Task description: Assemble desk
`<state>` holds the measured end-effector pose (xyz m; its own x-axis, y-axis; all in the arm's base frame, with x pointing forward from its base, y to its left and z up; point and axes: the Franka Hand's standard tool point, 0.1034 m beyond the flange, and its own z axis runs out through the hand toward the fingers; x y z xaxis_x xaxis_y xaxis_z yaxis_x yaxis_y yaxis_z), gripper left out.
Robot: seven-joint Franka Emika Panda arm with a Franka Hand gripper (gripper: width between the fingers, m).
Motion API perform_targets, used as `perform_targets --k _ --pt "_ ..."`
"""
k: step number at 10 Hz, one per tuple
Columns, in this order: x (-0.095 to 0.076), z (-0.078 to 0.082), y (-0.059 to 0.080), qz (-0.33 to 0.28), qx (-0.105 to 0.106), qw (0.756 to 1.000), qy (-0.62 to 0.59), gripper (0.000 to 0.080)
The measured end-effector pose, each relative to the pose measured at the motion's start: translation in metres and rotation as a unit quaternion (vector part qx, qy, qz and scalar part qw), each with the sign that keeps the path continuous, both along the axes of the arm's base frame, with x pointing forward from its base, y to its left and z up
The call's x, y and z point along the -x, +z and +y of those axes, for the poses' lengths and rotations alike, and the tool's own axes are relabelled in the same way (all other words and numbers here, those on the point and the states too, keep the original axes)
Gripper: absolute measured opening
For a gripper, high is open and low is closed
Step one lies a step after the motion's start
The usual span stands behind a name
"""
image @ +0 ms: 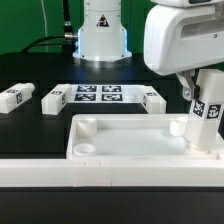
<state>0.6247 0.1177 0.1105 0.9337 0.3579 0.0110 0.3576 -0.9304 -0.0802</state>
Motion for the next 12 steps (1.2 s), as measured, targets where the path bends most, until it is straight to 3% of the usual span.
perform_targets --k 3,5,7,8,12 --pt "-0.0042 -0.0081 0.0038 -0.005 0.001 1.0 -0.003 0.0649" --pt "-0.0038 -0.0054 0.0039 -0.004 0.001 1.0 -0.004 0.0606" --pt "-0.0039 -0.0073 0.0035 -0.004 0.002 1.0 -0.004 0.0333" --pt "-0.0042 -0.0092 0.0034 -0.004 0.002 1.0 -0.006 0.0304" --pt "-0.0042 -0.0109 0.0031 -0.003 0.002 1.0 -0.015 0.0303"
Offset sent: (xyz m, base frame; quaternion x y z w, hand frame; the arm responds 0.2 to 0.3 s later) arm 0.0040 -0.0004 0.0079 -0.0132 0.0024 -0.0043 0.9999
